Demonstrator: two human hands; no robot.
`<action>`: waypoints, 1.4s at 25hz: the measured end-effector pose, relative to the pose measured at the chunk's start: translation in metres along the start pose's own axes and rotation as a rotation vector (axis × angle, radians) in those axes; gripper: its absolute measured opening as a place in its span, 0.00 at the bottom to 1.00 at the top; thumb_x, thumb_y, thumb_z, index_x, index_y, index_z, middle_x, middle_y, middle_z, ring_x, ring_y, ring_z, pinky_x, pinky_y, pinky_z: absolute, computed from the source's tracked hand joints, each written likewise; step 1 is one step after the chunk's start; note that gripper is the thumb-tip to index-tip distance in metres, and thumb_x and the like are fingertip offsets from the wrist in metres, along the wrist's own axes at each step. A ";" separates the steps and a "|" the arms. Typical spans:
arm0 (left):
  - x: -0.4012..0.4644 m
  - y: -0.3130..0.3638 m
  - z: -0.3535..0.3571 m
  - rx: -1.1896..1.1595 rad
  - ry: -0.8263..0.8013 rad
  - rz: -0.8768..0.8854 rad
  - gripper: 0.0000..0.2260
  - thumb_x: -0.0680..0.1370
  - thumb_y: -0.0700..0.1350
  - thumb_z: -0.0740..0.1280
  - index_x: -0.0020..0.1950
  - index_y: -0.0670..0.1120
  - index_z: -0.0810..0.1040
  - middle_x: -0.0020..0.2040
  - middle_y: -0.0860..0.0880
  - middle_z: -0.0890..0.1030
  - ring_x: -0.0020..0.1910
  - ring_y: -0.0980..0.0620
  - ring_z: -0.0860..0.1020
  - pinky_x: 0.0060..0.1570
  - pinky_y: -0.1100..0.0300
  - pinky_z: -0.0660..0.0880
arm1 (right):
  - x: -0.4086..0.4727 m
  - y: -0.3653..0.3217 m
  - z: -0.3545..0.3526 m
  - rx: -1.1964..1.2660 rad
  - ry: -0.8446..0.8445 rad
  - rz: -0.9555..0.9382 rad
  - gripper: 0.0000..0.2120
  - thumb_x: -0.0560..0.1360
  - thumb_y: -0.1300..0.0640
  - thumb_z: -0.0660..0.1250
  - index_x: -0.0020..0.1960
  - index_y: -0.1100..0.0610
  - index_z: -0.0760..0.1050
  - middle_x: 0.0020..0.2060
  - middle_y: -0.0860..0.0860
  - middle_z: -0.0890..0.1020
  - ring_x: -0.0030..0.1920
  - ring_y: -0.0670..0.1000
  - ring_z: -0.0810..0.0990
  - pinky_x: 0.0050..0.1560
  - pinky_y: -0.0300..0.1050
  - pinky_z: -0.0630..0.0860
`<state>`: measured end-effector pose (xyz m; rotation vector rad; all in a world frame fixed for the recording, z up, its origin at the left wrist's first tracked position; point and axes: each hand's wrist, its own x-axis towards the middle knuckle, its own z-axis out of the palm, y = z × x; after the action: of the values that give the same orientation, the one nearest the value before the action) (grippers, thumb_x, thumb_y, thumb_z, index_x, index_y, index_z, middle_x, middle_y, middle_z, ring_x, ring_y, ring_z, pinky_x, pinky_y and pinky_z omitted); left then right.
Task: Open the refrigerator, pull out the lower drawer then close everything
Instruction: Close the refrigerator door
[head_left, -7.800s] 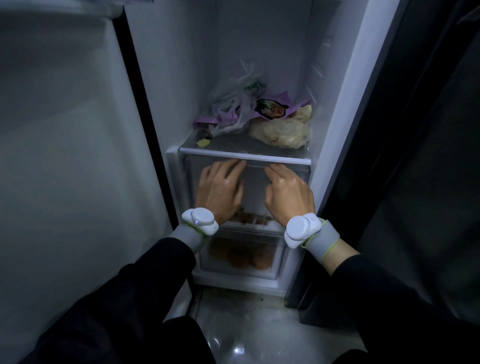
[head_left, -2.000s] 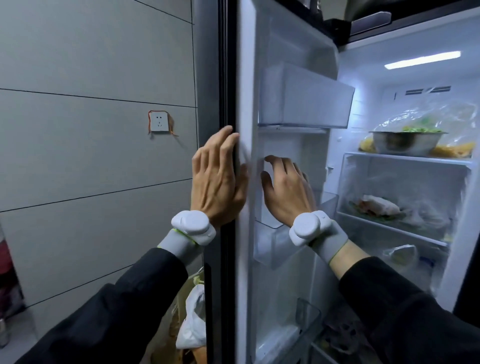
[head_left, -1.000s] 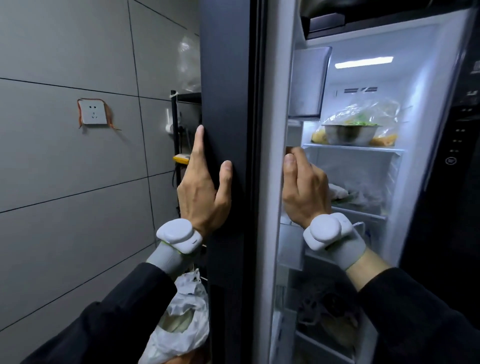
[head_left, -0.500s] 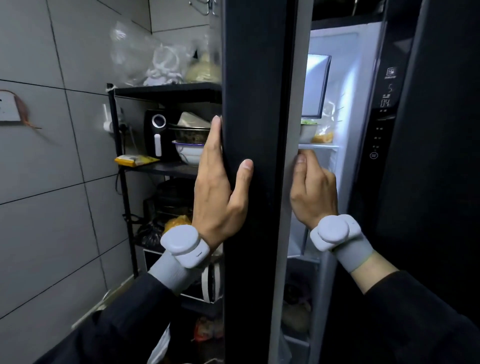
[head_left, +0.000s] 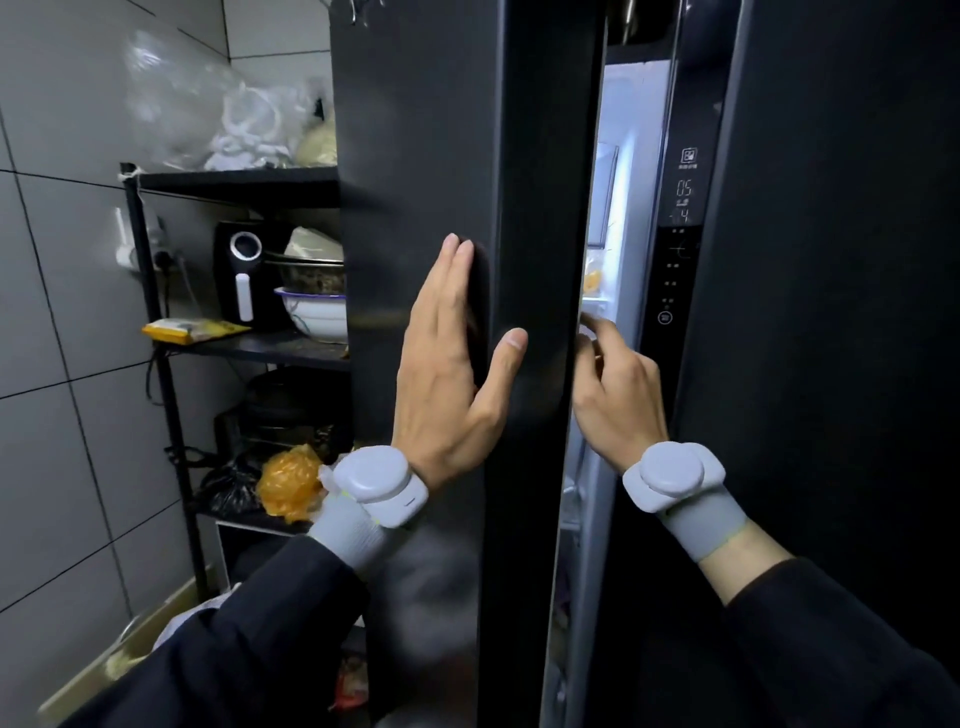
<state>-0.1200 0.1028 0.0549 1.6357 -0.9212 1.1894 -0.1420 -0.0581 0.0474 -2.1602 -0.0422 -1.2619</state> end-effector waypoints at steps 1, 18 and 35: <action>0.001 0.001 0.005 0.008 -0.006 0.001 0.30 0.79 0.47 0.63 0.77 0.38 0.57 0.78 0.43 0.58 0.78 0.51 0.56 0.76 0.54 0.55 | 0.002 0.004 -0.002 -0.001 -0.014 0.019 0.15 0.80 0.53 0.53 0.64 0.50 0.71 0.37 0.53 0.82 0.40 0.57 0.80 0.43 0.54 0.77; 0.014 -0.009 0.071 0.053 -0.069 0.078 0.32 0.77 0.51 0.66 0.77 0.41 0.60 0.78 0.43 0.58 0.77 0.49 0.56 0.75 0.53 0.56 | 0.018 0.041 -0.019 -0.054 -0.001 0.138 0.18 0.79 0.60 0.53 0.66 0.51 0.71 0.48 0.55 0.84 0.48 0.55 0.81 0.51 0.50 0.77; 0.003 -0.052 0.102 0.168 -0.259 0.084 0.26 0.79 0.51 0.58 0.77 0.46 0.62 0.79 0.45 0.57 0.78 0.47 0.55 0.73 0.54 0.55 | 0.016 0.050 -0.010 -0.084 0.029 0.216 0.21 0.80 0.58 0.54 0.73 0.53 0.66 0.61 0.53 0.80 0.62 0.54 0.77 0.64 0.45 0.72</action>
<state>-0.0409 0.0238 0.0314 1.9355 -1.0838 1.1546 -0.1247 -0.1080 0.0389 -2.1497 0.2541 -1.1880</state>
